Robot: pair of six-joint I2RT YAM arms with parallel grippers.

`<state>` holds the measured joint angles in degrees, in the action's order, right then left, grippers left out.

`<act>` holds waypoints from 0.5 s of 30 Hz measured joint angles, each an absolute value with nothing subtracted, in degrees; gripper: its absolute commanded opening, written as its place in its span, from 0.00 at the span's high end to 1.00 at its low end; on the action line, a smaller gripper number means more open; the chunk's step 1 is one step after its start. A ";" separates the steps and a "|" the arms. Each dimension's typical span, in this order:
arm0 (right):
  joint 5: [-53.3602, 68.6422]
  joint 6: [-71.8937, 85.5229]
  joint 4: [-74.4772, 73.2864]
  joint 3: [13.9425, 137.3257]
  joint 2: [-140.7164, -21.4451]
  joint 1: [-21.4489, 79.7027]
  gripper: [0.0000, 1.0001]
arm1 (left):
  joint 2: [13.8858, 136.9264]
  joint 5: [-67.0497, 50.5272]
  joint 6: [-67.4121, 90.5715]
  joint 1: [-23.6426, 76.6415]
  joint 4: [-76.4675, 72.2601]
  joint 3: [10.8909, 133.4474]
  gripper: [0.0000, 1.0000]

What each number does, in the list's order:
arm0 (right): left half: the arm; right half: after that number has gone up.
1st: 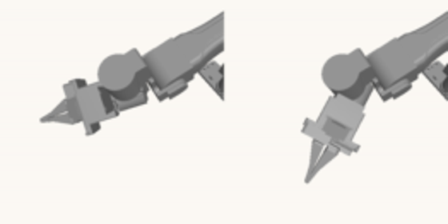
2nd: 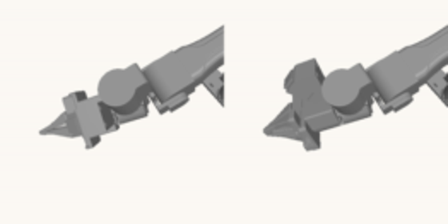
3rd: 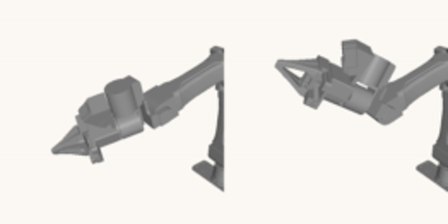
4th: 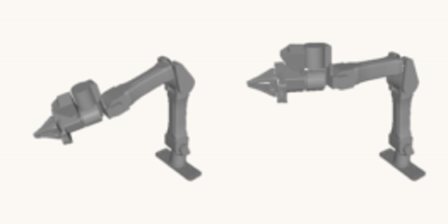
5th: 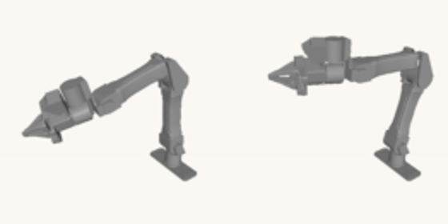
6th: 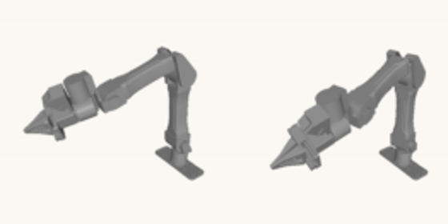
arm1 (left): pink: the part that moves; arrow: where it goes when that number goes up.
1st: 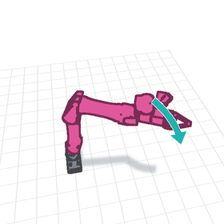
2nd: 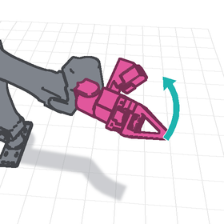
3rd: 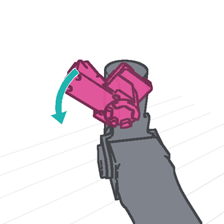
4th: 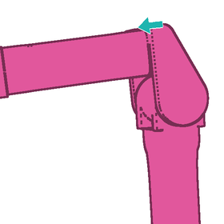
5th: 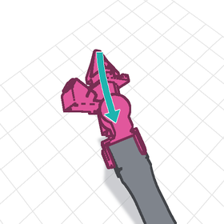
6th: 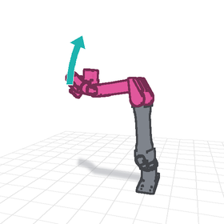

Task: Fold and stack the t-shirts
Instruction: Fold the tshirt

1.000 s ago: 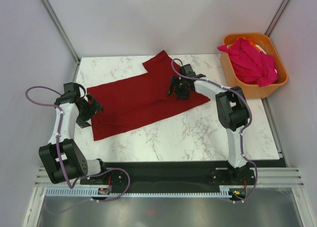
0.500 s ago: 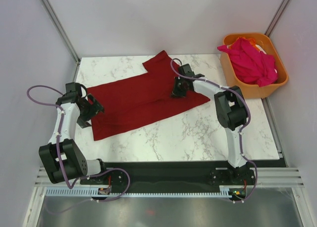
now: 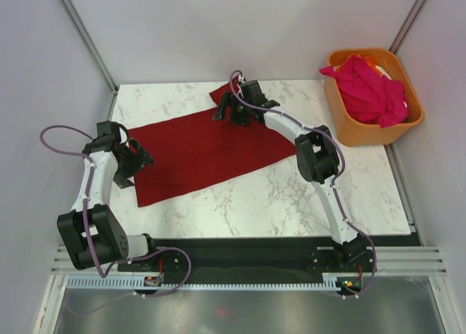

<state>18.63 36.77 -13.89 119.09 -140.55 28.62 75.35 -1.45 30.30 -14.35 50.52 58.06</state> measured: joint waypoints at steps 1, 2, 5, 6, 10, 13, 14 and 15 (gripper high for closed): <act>18.59 36.58 -14.22 119.09 -141.05 28.67 0.02 | 75.37 -1.45 30.30 -14.31 50.54 58.06 0.04; 18.52 35.99 -14.55 119.07 -141.25 28.67 0.02 | 75.46 -1.43 30.30 -14.26 50.54 58.06 0.04; 17.96 34.24 -14.17 119.11 -141.10 28.29 0.02 | 76.51 -1.43 30.30 -14.26 50.59 58.24 0.04; 17.87 33.87 -13.91 119.28 -141.03 28.12 0.02 | 77.28 -1.43 30.30 -14.26 50.57 58.46 0.03; 15.25 32.38 -12.49 122.17 -141.12 26.63 0.02 | 82.00 -1.50 30.37 -14.26 50.83 62.17 0.04; 12.80 32.10 -10.70 127.48 -142.19 24.51 0.02 | 87.35 -1.61 30.57 -14.26 50.57 67.48 0.07; 12.21 32.10 -9.91 129.10 -142.58 23.75 0.02 | 89.45 -1.83 30.70 -14.26 50.30 69.36 0.07; 11.46 32.03 -8.93 130.78 -143.17 22.74 0.02 | 91.53 -2.02 30.85 -14.26 50.28 71.13 0.07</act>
<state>11.46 32.03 -8.93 130.78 -143.17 22.74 91.53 -2.02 30.85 -14.26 50.28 71.13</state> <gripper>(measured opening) 0.979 0.938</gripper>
